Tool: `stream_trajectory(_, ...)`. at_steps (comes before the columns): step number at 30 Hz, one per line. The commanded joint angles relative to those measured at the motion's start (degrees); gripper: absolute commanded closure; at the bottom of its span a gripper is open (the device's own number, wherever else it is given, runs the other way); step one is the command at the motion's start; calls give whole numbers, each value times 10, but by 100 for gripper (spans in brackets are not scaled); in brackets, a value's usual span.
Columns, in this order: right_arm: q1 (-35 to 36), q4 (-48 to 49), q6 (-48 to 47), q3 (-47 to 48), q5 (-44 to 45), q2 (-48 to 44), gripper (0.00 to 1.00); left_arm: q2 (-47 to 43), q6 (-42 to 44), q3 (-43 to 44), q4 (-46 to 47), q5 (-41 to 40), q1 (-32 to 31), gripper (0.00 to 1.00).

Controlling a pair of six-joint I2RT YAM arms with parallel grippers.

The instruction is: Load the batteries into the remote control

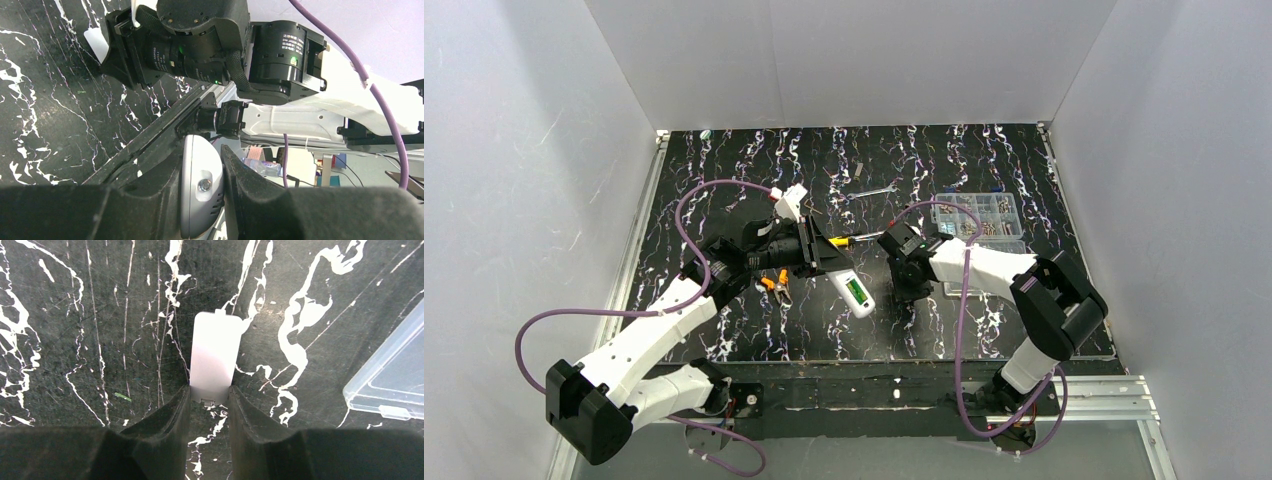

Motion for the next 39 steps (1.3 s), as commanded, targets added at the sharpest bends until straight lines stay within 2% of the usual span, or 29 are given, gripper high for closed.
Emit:
stream_trajectory(1,1,-41,-3,15,48,-34,72,-9,4,17,22,22,2,100)
stream_trajectory(6,1,-80,-24,22,64,-102,74,-3,8,15,30,10,2,100)
stream_trajectory(13,1,-144,-101,56,31,-211,75,-15,15,-8,51,-38,6,100)
stream_trajectory(22,8,-188,-240,144,-147,-308,76,-10,0,-35,91,-89,7,100)
stream_trajectory(26,21,-197,-252,188,-184,-317,75,-6,2,-39,101,-98,7,100)
stream_trajectory(30,43,-224,-258,246,-216,-286,73,3,-12,-44,127,-94,7,100)
stream_trajectory(39,105,-229,-274,297,-204,-228,71,6,-39,-48,146,-99,7,100)
